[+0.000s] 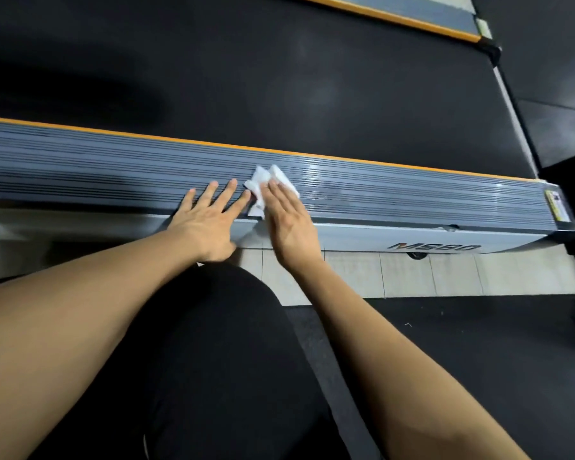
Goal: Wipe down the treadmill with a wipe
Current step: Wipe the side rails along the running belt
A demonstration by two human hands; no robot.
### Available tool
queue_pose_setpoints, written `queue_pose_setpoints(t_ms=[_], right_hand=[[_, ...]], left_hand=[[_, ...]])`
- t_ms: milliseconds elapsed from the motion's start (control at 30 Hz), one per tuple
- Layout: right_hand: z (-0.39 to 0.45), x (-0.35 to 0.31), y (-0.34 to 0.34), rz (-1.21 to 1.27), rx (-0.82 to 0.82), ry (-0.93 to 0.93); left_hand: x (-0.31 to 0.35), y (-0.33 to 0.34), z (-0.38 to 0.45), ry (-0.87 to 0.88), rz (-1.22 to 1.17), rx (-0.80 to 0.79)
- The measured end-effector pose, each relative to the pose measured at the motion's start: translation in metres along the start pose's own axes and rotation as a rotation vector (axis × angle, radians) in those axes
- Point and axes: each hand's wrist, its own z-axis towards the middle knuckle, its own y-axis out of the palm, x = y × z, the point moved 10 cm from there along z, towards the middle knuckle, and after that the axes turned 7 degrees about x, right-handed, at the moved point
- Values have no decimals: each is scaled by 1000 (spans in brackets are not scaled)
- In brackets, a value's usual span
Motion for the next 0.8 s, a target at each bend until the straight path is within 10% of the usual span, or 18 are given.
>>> queue_pose_setpoints(t_ms=[333,567,800], right_hand=[[-2,91,-72,-120,-92,275],[-2,154,-110,-278,162,440],[67,57,0,-8,1,3]], left_hand=[[3,1,-1,-27,-39,6],[11,-13,-2,-44,-35,88],[48,-17,10,76,-6,273]])
